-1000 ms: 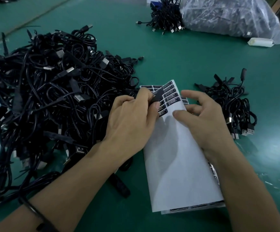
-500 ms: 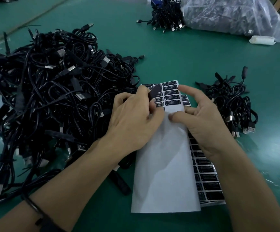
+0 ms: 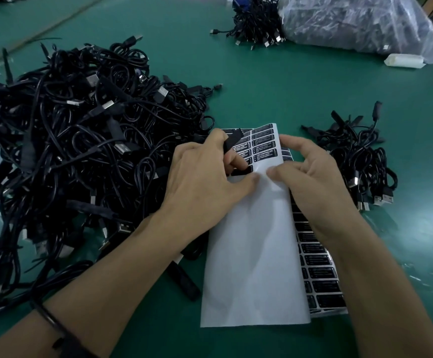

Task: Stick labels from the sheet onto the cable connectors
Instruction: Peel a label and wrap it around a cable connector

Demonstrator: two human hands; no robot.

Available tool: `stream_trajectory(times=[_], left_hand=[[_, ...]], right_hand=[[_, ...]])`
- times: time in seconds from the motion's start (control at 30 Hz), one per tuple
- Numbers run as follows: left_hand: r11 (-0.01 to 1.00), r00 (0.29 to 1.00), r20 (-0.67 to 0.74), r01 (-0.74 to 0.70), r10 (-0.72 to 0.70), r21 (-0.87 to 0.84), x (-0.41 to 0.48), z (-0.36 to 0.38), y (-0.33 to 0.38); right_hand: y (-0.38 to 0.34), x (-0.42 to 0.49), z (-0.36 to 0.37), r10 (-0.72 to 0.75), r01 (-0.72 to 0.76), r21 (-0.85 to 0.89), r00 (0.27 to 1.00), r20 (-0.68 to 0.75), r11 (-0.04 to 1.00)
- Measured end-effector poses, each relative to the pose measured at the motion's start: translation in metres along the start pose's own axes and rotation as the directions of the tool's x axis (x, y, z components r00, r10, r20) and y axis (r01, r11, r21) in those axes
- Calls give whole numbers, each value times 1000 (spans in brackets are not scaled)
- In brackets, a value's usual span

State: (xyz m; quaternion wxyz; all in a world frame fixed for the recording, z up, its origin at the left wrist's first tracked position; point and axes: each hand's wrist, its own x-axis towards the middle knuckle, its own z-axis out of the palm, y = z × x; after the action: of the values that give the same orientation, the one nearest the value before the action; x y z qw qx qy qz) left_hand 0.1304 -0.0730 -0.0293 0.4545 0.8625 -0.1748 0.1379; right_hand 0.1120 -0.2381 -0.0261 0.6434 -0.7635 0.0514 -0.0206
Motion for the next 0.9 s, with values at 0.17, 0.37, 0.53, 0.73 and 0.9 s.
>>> stream_trajectory(times=[0.17,0.37,0.53,0.73,0.9], left_hand=[[999,1000,5,11,-11,-34,0,-1,-1],[999,1000,0,-3,3,-37,0,-2,-2],[998,1000,-11,2,-2,-61,0,-1,-5],[997,1000,-9,23,-23,-80,1,0,-7],[997,999,-18,37,-38,-74,1,-1,-7]], right_hand=[[1,1,4,-41,41,-11,999,-4,999],[3,1,7,-90,92,-49,996,26,995],[3,0,7,-97,99,-61,994,43,993],[3,1,8,-96,100,-81,994,45,992],[3,1,8,-109,112,-77,993,49,991]])
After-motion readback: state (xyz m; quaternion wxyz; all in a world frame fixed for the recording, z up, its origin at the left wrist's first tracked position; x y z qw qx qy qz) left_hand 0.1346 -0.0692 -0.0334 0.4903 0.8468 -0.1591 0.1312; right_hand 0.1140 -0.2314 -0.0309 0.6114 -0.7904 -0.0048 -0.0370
